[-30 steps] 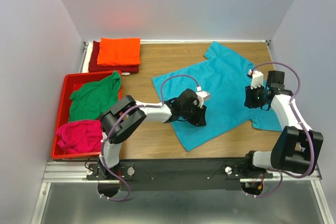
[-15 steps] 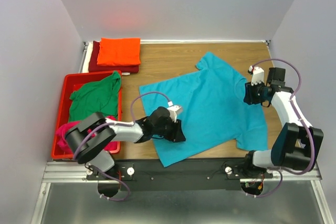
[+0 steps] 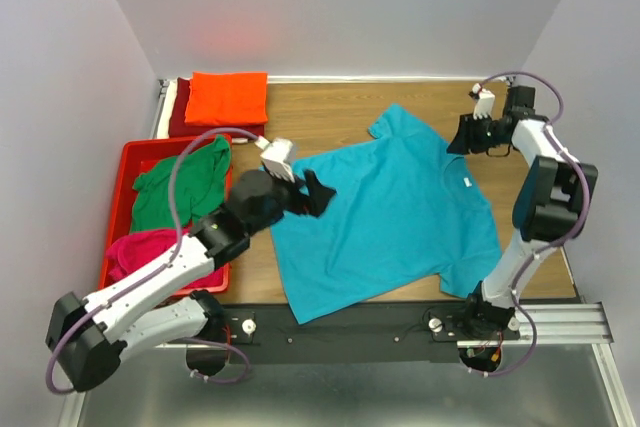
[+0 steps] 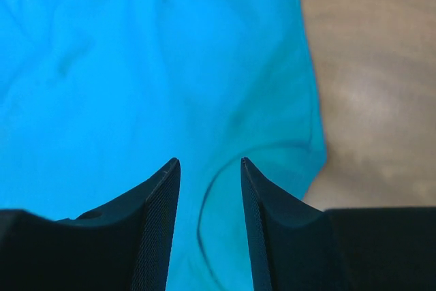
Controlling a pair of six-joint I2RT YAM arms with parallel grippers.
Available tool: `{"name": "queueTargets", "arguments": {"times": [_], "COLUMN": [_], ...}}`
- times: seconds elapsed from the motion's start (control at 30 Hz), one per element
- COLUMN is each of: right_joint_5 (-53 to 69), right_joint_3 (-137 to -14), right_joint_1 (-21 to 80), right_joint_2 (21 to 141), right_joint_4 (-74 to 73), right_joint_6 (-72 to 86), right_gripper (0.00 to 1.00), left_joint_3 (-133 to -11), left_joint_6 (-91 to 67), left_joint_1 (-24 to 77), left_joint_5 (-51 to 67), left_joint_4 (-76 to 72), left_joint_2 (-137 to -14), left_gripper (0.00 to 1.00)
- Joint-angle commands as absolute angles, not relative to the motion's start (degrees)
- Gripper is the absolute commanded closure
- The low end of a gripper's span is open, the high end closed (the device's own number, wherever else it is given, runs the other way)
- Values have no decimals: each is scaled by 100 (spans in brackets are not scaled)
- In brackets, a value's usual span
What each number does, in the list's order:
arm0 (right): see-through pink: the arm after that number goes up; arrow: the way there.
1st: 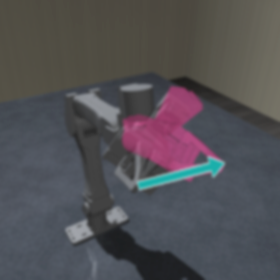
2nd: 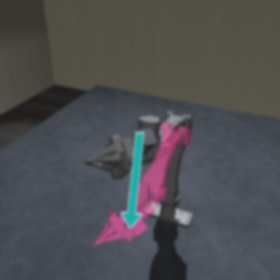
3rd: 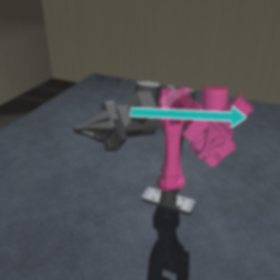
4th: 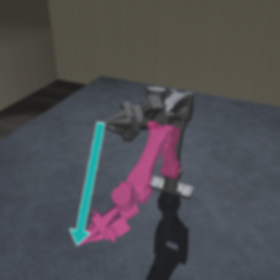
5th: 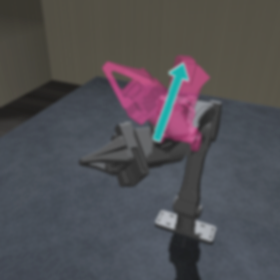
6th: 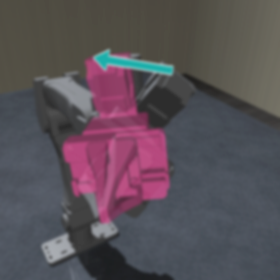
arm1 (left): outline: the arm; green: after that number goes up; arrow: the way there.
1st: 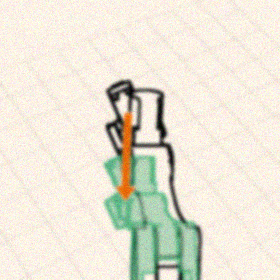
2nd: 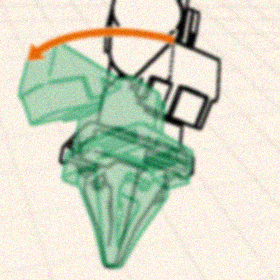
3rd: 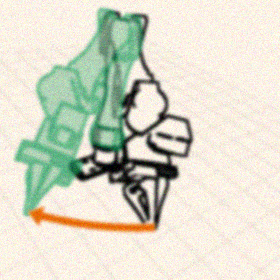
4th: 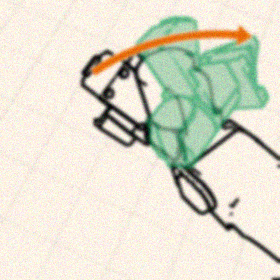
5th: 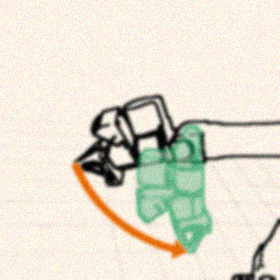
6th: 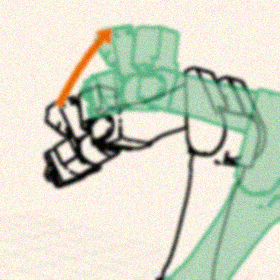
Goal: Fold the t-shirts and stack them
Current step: Flatten the tshirt out
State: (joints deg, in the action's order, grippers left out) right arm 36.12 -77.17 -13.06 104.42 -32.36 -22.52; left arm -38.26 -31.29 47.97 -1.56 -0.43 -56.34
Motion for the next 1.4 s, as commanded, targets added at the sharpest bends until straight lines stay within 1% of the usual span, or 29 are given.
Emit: {"name": "queueTargets", "arguments": {"times": [0.0, 0.03, 0.17, 0.27, 0.43, 0.63, 0.67, 0.7, 0.77, 0.8, 0.87, 0.9, 0.93, 1.07, 1.2, 1.23, 1.37], "right_joint_5": [4246, 4149, 3561, 3034, 2856, 2804, 2812, 2804, 2717, 2638, 2444, 2156, 1997, 1539, 1442, 1441, 1547], "right_joint_3": [-8865, -9321, -10289, -10703, -10951, -10732, -10705, -10644, -10565, -10521, -10381, -10336, -10179, -9784, -9370, -9108, -8509], "right_joint_1": [-1134, -1082, -844, -730, -721, -686, -686, -686, -694, -677, -694, -694, -703, -957, -1326, -1388, -1564], "right_joint_2": [11503, 11923, 12689, 13085, 13491, 13641, 13641, 13615, 13562, 13518, 13387, 13325, 13246, 12869, 12604, 12429, 11963], "right_joint_4": [-3313, -3313, -3322, -3322, -3357, -3401, -3410, -3419, -3436, -3437, -3428, -3428, -3419, -3393, -3358, -3340, -3331], "right_joint_6": [-1601, -1391, -1090, -1046, -1055, -1099, -1099, -1107, -1125, -1142, -1204, -1222, -1248, -1335, -1511, -1625, -1986], "right_gripper": [52, 51, 49, 49, 49, 50, 52, 60, 69, 76, 84, 92, 94, 96, 96, 96, 94], "left_joint_3": [-4192, -4253, -4482, -4465, -4254, -4131, -4113, -4096, -4078, -4069, -4043, -4008, -4008, -3955, -3911, -3911, -3990], "left_joint_6": [-2198, -2136, -1890, -1916, -2065, -2197, -2232, -2241, -2241, -2241, -2241, -2215, -2206, -2127, -1995, -1978, -1864], "left_joint_1": [3922, 3763, 3489, 3463, 3437, 3436, 3437, 3428, 3428, 3428, 3436, 3428, 3419, 3393, 3296, 3261, 2981], "left_joint_5": [-757, -660, -642, -554, -501, -300, -273, -255, -255, -255, -255, -255, -272, -264, -158, -106, 228], "left_joint_4": [352, 360, 439, 370, 202, 62, 35, 35, 26, 26, 26, 35, 26, 35, -114, -149, -351], "left_joint_2": [-5405, -5431, -5633, -5695, -5651, -5651, -5651, -5660, -5651, -5634, -5590, -5546, -5537, -5519, -5624, -5668, -6037], "left_gripper": [10, 10, 10, 10, 10, 10, 11, 11, 11, 11, 11, 11, 11, 11, 11, 11, 11]}}
